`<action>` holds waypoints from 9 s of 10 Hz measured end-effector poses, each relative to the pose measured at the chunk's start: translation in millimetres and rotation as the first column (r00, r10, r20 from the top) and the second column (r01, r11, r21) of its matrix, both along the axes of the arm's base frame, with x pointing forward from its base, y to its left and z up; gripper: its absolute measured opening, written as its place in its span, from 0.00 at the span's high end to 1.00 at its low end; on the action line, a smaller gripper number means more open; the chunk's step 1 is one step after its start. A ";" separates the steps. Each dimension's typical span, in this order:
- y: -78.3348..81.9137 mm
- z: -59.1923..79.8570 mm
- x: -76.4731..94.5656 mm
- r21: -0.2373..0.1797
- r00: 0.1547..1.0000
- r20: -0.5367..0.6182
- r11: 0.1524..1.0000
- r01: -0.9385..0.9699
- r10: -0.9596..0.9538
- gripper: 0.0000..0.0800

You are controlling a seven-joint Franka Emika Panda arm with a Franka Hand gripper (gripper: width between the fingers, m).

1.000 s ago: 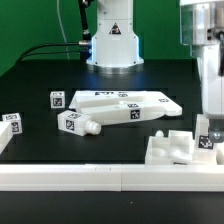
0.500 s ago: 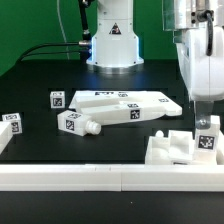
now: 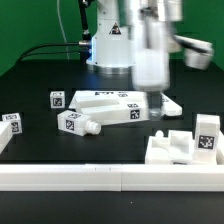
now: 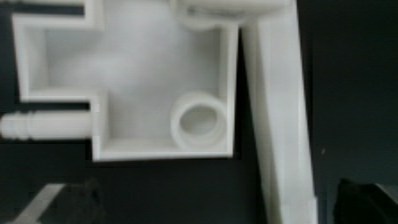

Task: Assemble chair

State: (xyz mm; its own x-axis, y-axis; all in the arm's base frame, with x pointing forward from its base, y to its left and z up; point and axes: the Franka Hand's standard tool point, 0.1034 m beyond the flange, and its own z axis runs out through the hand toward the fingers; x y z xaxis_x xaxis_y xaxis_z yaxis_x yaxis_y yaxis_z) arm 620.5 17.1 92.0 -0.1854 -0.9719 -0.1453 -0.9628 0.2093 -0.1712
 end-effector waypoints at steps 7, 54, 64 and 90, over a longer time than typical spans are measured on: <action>-49.7 -13.1 -42.9 -0.033 0.997 0.031 0.997 -0.068 0.069 0.19; -139.7 -47.0 -128.9 -0.066 0.988 -0.041 0.986 -0.152 0.149 0.19; -118.9 -82.5 -140.2 -0.090 0.984 -0.091 0.983 -0.163 0.154 0.64; -144.0 -53.1 -79.1 0.033 0.282 -0.033 0.283 -0.959 0.959 0.19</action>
Offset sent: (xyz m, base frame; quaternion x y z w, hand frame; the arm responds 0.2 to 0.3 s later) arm 0.0000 0.0000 0.0000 0.0000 0.0000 0.0000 1.0000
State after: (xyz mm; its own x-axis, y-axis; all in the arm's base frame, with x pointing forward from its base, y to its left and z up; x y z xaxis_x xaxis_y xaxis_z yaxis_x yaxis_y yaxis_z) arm 541.4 -127.0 38.9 0.8734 -0.4561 -0.1710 -0.4791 -0.8677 -0.1326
